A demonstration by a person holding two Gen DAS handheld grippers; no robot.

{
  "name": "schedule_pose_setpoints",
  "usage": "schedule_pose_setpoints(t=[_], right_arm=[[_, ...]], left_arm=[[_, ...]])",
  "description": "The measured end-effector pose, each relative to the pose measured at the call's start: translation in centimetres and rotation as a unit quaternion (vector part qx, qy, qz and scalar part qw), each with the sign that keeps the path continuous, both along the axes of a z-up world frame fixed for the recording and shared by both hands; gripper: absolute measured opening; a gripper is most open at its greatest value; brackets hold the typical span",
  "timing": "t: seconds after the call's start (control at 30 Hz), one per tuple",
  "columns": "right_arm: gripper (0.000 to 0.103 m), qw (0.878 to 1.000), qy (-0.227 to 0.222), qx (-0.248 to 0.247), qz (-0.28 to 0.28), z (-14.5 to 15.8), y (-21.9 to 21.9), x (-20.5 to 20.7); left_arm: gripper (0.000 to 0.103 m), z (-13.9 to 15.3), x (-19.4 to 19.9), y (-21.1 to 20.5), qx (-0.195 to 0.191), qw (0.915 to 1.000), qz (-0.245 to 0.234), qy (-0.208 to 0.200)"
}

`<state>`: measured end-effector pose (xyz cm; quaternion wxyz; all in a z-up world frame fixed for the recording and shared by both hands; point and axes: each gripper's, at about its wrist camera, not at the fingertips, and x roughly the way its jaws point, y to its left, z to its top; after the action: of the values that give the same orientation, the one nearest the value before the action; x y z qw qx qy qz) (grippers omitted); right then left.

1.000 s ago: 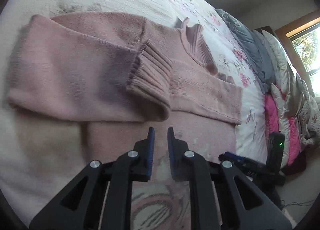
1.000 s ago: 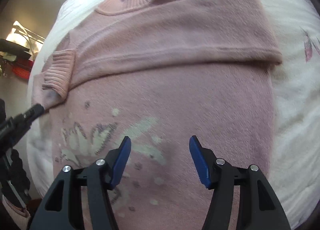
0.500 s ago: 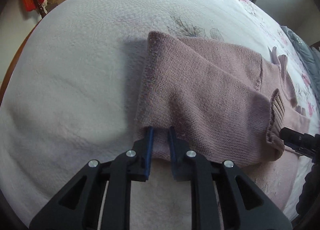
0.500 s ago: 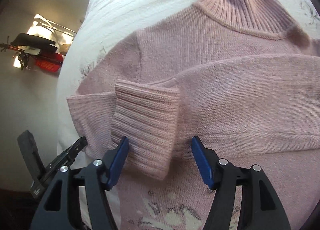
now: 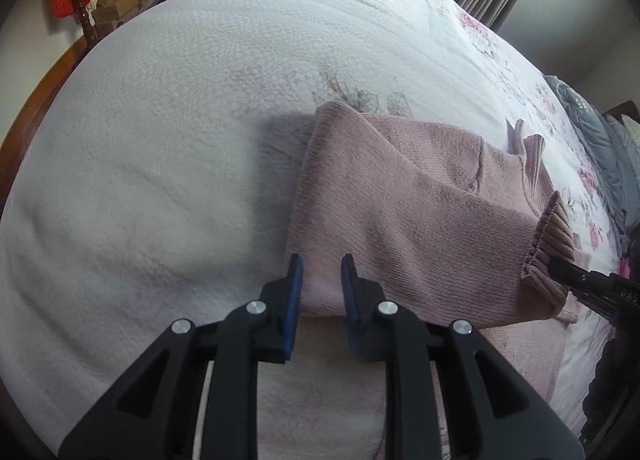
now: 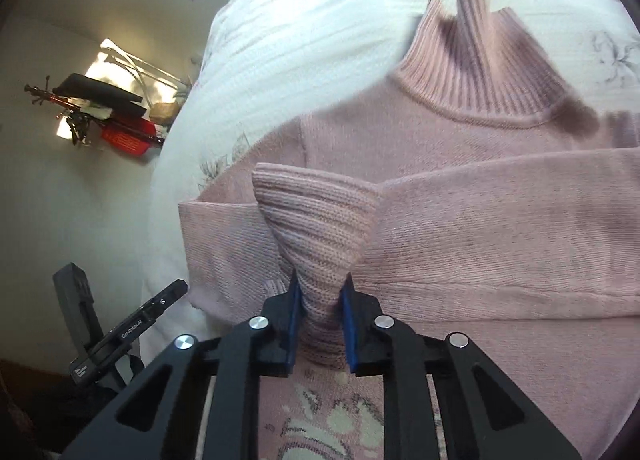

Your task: Fold small clothes

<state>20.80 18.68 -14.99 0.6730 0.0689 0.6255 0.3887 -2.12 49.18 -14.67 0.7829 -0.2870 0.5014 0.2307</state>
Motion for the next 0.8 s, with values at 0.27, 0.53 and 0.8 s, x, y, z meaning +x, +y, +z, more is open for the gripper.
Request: schedule_pose_setpoints(t=[0.27,0.53,0.8], right_arm=[[0.018,0.995,-0.072,-0.047,-0.056,2.3,-9.1,3.3],[0.020,0.986,-0.067,-0.121,-0.095,-2.8,-15.3,5.7],[0.047,0.977,-0.117,-0.148,-0.096,-1.1,-15.6,4.8]], left_arm=[[0.025,0.2,5.0,-4.7,0.002,0.9988,-0.048,-0.008],[0.025,-3.3,8.2,-7.8,0.016,0.9961,-0.072,0.048],[0.027,-0.4,7.9,-8.4,0.039,0.9950,-0.087,0.028]])
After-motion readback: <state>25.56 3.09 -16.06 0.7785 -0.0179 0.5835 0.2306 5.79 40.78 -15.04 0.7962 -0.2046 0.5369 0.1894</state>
